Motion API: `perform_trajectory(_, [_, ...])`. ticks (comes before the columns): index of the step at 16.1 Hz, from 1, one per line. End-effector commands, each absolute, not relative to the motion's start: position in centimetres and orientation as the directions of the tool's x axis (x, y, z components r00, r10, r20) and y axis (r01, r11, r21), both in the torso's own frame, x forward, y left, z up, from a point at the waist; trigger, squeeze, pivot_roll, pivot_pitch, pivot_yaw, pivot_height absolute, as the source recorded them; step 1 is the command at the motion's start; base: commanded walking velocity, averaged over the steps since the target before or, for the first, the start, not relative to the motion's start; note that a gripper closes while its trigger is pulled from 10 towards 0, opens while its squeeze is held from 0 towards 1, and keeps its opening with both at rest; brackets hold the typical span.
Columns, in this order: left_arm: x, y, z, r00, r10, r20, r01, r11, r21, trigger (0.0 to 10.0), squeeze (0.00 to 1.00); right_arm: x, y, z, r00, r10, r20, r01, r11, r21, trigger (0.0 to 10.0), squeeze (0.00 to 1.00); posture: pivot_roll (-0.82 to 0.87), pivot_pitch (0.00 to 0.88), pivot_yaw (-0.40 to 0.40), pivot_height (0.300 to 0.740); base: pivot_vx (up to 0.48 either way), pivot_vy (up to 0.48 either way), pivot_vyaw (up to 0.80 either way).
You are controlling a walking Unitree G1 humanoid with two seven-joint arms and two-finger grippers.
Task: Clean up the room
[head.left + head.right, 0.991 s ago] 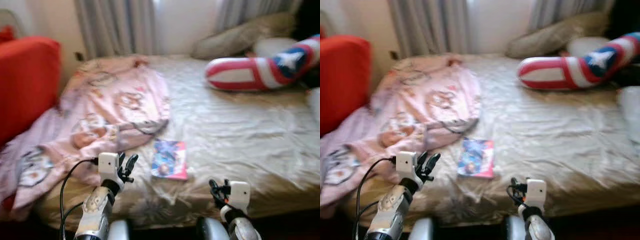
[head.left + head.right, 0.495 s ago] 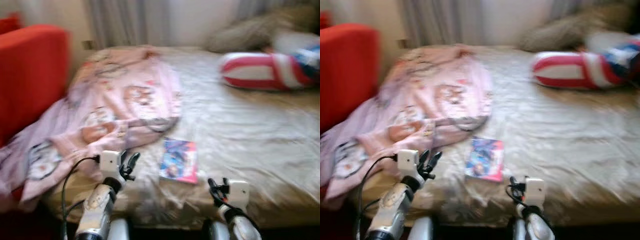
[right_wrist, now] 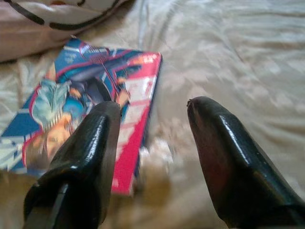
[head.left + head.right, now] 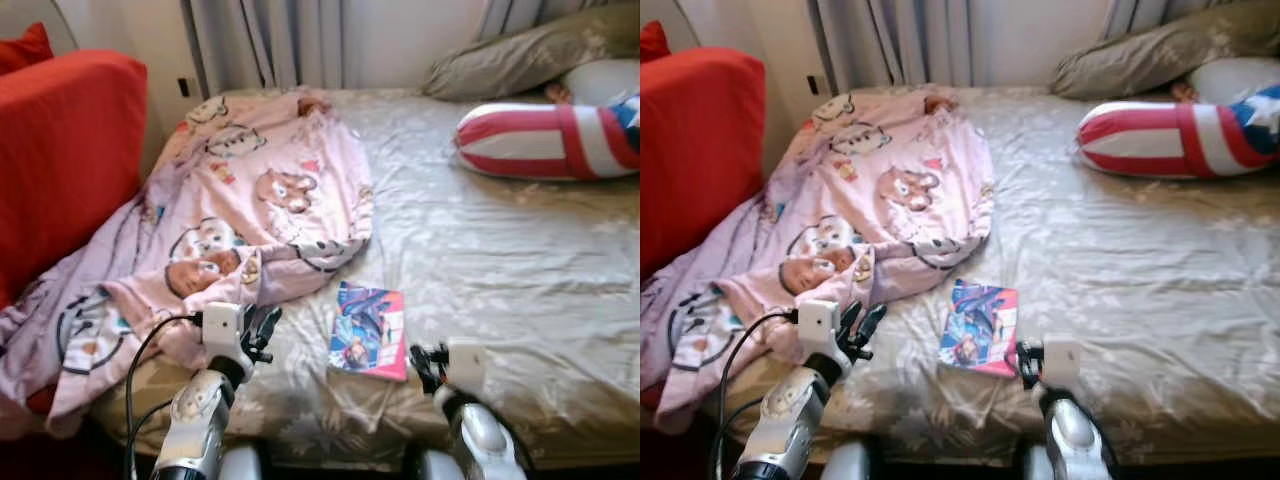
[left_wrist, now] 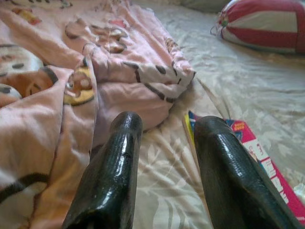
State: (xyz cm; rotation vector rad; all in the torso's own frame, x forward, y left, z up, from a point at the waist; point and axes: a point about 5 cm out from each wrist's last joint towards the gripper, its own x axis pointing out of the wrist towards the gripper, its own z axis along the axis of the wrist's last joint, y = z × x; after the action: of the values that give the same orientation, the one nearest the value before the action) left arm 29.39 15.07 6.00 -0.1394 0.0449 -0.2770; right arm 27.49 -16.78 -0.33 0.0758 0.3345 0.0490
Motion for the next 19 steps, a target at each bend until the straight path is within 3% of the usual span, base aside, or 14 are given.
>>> perform_trajectory(1, [29.6, 14.7, 6.6, 0.953, -0.304, -0.013, 0.299, 0.945, -0.133, 10.0, 0.0, 28.0, -17.2, -0.3, 0.932, 0.05, -0.358, -0.018, 0.996, 0.092, 10.0, 0.0, 0.01, 0.053, 0.018, 0.587, 0.0, 0.0, 0.0])
perform_trajectory(8, [29.5, 13.9, 9.8, 0.939, -0.336, 0.066, 0.342, 0.929, -0.14, 10.0, 0.0, 30.7, -16.7, 0.7, 0.873, 0.009, -0.488, 0.042, 0.995, 0.093, 10.0, 0.0, 0.08, 0.159, 0.06, 0.587, 0.0, 0.0, 0.0])
perform_trajectory(10, [29.4, 13.6, 10.6, 0.935, -0.343, 0.086, 0.352, 0.925, -0.143, 10.0, 0.0, 31.2, -16.7, 1.1, 0.878, -0.004, -0.479, 0.066, 0.991, 0.113, 10.0, 0.39, 0.1, 0.193, 0.067, 0.587, 0.0, 0.0, 0.0])
perform_trajectory(11, [29.5, 13.5, 10.9, 0.934, -0.344, 0.094, 0.355, 0.924, -0.143, 10.0, 0.0, 31.3, -16.6, 1.2, 0.88, -0.001, -0.475, 0.065, 0.991, 0.118, 10.0, 0.84, 0.1, 0.203, 0.07, 0.587, 0.0, 0.0, 0.0])
perform_trajectory(12, [29.6, 13.5, 11.3, 0.934, -0.343, 0.103, 0.355, 0.924, -0.143, 10.0, 0.0, 31.5, -16.5, 1.4, 0.888, 0.006, -0.459, 0.061, 0.989, 0.132, 10.0, 1.0, 0.11, 0.204, 0.071, 0.587, 0.0, 0.0, 0.0])
perform_trajectory(13, [29.6, 13.5, 11.5, 0.933, -0.343, 0.107, 0.356, 0.924, -0.143, 10.0, 0.0, 31.6, -16.3, 1.6, 0.893, 0.021, -0.45, 0.049, 0.988, 0.144, 10.0, 1.0, 0.11, 0.203, 0.071, 0.587, 0.0, 0.0, 0.0])
perform_trajectory(14, [29.4, 13.6, 11.7, 0.933, -0.343, 0.109, 0.356, 0.924, -0.143, 10.0, 0.0, 31.7, -16.2, 1.7, 0.892, 0.031, -0.451, 0.041, 0.988, 0.151, 10.0, 0.22, 0.11, 0.203, 0.073, 0.587, 0.0, 0.0, 0.0])
perform_trajectory(15, [29.2, 13.6, 11.9, 0.933, -0.343, 0.11, 0.357, 0.923, -0.143, 10.0, 0.0, 31.8, -16.1, 1.7, 0.89, 0.04, -0.454, 0.036, 0.987, 0.159, 10.0, 0.0, 0.11, 0.204, 0.071, 0.587, 0.0, 0.0, 0.0])
perform_trajectory(19, [28.3, 14.0, 11.8, 0.94, -0.325, 0.099, 0.338, 0.928, -0.159, 10.0, 0.0, 31.7, -15.4, 1.5, 0.878, 0.092, -0.47, -0.005, 0.983, 0.184, 10.0, 0.0, 0.12, 0.215, 0.058, 0.587, 0.0, 0.0, 0.0])
